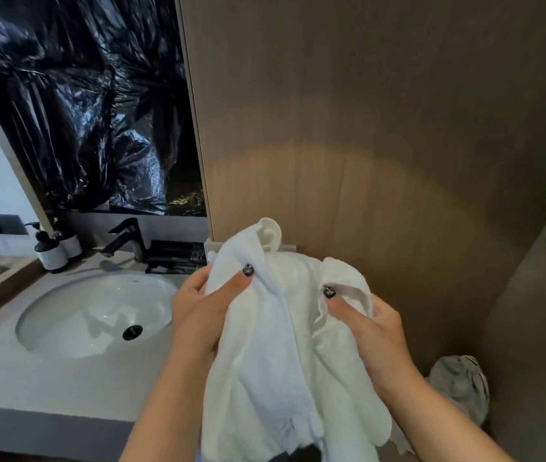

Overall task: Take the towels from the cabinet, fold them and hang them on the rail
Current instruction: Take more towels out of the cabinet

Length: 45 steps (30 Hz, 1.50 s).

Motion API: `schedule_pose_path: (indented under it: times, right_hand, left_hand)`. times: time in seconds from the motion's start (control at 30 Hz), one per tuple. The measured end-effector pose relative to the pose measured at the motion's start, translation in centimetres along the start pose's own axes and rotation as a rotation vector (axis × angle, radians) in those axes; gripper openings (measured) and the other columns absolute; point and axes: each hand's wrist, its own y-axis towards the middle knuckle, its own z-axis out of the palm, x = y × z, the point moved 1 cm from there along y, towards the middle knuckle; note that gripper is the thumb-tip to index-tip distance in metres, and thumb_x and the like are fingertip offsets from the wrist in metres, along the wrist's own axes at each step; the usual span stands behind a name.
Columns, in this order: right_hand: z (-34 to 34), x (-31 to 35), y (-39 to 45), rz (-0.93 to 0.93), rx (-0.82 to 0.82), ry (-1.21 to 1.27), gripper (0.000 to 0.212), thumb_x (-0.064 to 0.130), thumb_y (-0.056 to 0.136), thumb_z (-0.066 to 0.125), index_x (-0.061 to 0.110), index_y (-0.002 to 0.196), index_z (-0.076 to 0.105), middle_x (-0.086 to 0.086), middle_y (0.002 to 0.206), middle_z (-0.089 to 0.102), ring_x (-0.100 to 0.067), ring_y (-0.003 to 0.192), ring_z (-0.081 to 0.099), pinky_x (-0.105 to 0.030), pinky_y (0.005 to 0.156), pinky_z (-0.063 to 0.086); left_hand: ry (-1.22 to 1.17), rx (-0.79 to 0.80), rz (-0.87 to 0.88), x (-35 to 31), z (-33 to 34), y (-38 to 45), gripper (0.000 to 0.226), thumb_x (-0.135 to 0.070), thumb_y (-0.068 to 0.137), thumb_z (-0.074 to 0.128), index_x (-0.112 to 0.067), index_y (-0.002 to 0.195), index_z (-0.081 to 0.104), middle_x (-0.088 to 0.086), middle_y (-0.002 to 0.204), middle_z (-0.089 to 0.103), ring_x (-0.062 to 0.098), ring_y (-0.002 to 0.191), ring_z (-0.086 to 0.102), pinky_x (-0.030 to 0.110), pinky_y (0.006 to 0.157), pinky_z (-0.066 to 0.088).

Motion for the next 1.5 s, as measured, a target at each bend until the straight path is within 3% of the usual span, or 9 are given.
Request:
schedule_pose_path:
  times: [0.13, 0.37, 0.7, 0.87, 0.97, 1.1, 1.2, 1.33, 1.5]
  right_hand:
    - [2.2, -0.3, 2.7, -0.075, -0.057, -0.07, 0.009, 0.016, 0.082, 0.076, 0.015, 0.09, 0.075, -0.004, 0.086, 0.075, -0.018, 0.079, 0.072, -0.03, 0.064, 0.055]
    - [6.5, -2.5, 8.4, -0.101, -0.323, -0.178, 0.007, 0.017, 0.08, 0.079, 0.015, 0.084, 0.073, 0.0, 0.075, 0.072, -0.013, 0.067, 0.068, -0.029, 0.058, 0.05]
    - [6.8, -3.5, 10.8, -0.153, -0.588, -0.329, 0.013, 0.016, 0.081, 0.078, 0.024, 0.091, 0.073, 0.002, 0.081, 0.073, -0.025, 0.081, 0.069, -0.043, 0.072, 0.058]
    - [6.8, -3.1, 10.8, -0.202, -0.633, -0.411, 0.021, 0.015, 0.081, 0.078, 0.021, 0.1, 0.072, 0.003, 0.088, 0.073, -0.018, 0.083, 0.068, -0.03, 0.066, 0.05]
    - [6.3, -3.0, 10.6, -0.214, -0.669, -0.467, 0.019, 0.016, 0.081, 0.077, 0.024, 0.098, 0.073, 0.006, 0.086, 0.073, -0.017, 0.083, 0.068, -0.032, 0.067, 0.051]
    - [5.7, -3.1, 10.1, -0.219, -0.67, -0.504, 0.02, 0.014, 0.079, 0.079, 0.024, 0.096, 0.073, 0.008, 0.085, 0.073, -0.011, 0.079, 0.068, -0.032, 0.068, 0.051]
    - [5.5, -3.2, 10.1, -0.227, -0.663, -0.511, 0.024, 0.01, 0.079, 0.078, 0.023, 0.098, 0.072, 0.012, 0.085, 0.073, -0.004, 0.076, 0.067, -0.027, 0.066, 0.048]
    - [5.5, -3.7, 10.7, -0.256, -0.665, -0.54, 0.028, 0.009, 0.079, 0.077, 0.02, 0.104, 0.071, 0.016, 0.086, 0.072, 0.002, 0.08, 0.066, -0.022, 0.067, 0.047]
    - [5.8, -4.0, 11.0, -0.29, -0.634, -0.61, 0.039, 0.014, 0.075, 0.08, 0.026, 0.111, 0.07, 0.021, 0.096, 0.072, 0.005, 0.09, 0.066, -0.01, 0.067, 0.052]
  left_hand:
    - [0.115, 0.015, 0.189, -1.7, -1.0, 5.5, 0.02, -0.025, 0.072, 0.086, -0.02, 0.086, 0.073, -0.008, 0.079, 0.073, 0.004, 0.068, 0.067, 0.021, 0.057, 0.055]
    - [0.123, -0.107, 0.306, -4.8, -4.6, 19.1, 0.016, -0.012, 0.076, 0.082, -0.016, 0.076, 0.067, 0.006, 0.072, 0.069, 0.02, 0.065, 0.063, 0.043, 0.066, 0.059]
    - [0.198, 0.102, 0.612, -5.8, -0.6, 29.3, 0.015, -0.018, 0.077, 0.079, -0.02, 0.074, 0.065, -0.008, 0.069, 0.058, -0.002, 0.059, 0.048, 0.011, 0.061, 0.04]
    - [0.405, 0.584, 0.732, 1.4, 4.7, 28.9, 0.011, -0.022, 0.08, 0.08, -0.024, 0.083, 0.069, -0.015, 0.089, 0.063, -0.004, 0.083, 0.056, 0.012, 0.075, 0.043]
    - [0.845, 0.863, 0.971, 7.1, 6.1, 29.5, 0.052, -0.042, 0.078, 0.079, -0.023, 0.124, 0.064, -0.002, 0.131, 0.051, 0.009, 0.119, 0.046, 0.037, 0.102, 0.044]
    - [0.846, 0.595, 1.194, 9.2, 4.6, 29.4, 0.081, -0.06, 0.077, 0.066, -0.025, 0.143, 0.036, 0.009, 0.153, 0.028, 0.029, 0.14, 0.026, 0.05, 0.115, 0.02]
    - [0.936, 0.474, 1.174, 9.8, 3.6, 30.4, 0.101, -0.074, 0.074, 0.057, -0.02, 0.153, 0.024, 0.012, 0.161, 0.019, 0.032, 0.15, 0.015, 0.052, 0.117, 0.008]
    - [1.056, 0.653, 1.06, 12.5, 3.5, 31.4, 0.107, -0.079, 0.076, 0.053, -0.019, 0.157, 0.018, 0.006, 0.162, 0.024, 0.026, 0.146, 0.025, 0.049, 0.118, 0.017]
    - [1.153, 0.802, 0.999, 16.6, 3.8, 29.3, 0.091, -0.081, 0.078, 0.046, -0.027, 0.151, 0.034, 0.001, 0.149, 0.047, 0.021, 0.137, 0.044, 0.03, 0.118, -0.011]
